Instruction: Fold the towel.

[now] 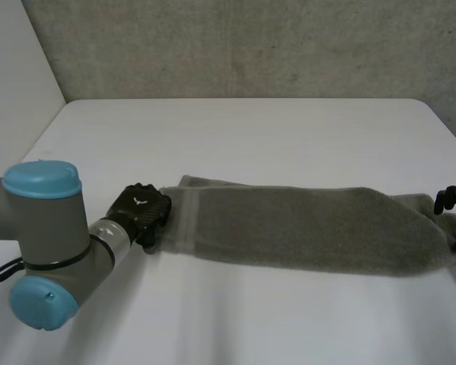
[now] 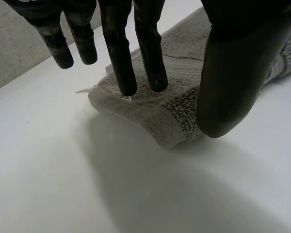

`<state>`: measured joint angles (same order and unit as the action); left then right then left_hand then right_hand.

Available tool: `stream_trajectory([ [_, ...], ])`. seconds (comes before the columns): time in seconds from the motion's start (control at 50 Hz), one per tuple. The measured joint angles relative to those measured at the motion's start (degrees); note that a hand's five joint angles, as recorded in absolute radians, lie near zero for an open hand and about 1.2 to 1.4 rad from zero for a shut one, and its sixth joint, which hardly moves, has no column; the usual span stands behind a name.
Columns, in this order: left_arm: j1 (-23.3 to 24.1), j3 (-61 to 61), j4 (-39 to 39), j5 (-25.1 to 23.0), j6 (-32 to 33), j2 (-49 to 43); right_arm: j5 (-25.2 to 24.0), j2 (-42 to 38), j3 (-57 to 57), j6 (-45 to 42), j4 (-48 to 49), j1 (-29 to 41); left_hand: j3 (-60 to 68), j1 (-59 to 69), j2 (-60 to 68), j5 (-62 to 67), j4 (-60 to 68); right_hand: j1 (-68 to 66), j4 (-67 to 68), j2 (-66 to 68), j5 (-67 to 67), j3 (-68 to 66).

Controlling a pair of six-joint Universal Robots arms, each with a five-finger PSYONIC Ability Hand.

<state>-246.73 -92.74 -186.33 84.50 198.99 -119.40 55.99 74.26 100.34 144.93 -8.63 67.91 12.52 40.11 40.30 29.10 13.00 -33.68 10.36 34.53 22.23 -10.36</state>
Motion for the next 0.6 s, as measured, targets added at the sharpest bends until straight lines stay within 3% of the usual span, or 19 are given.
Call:
stream_trajectory([
  [0.12, 0.2, 1.7, -0.7, 0.4, 0.0, -2.1, 0.0, 0.0, 0.7, -0.1, 1.5, -0.1, 0.0, 0.4, 0.4, 0.6, 0.0, 0.0, 0.0, 0.0, 0.2, 0.0],
  [0.28, 0.2, 3.4, -0.6, 0.2, -0.1, -3.4, 0.0, -1.4, 0.8, -0.4, 3.3, 1.0, 0.0, 31.6, 33.2, 34.1, 0.0, -16.8, 0.0, 15.7, 17.6, 0.0],
  [0.38, 0.1, 3.8, -0.2, -0.1, -0.1, -3.3, 0.4, -5.7, -0.6, -1.3, 3.6, 4.3, 0.0, 31.6, 33.4, 34.3, 0.0, -40.4, 0.0, 38.5, 41.2, 0.0],
  [0.5, -0.4, 3.9, 0.1, 0.1, -0.2, -1.5, 1.3, -8.9, -4.0, -1.9, 3.0, 6.9, 0.0, 31.7, 33.4, 34.4, 0.0, -41.3, 0.0, 38.8, 43.2, 0.0],
  [0.6, -1.9, 3.1, 1.2, 0.2, -0.4, 3.2, 1.6, -5.0, -6.6, -1.2, 2.0, 8.0, 0.0, 31.7, 33.4, 34.4, 0.0, -41.3, 0.0, 38.8, 43.2, 0.0],
])
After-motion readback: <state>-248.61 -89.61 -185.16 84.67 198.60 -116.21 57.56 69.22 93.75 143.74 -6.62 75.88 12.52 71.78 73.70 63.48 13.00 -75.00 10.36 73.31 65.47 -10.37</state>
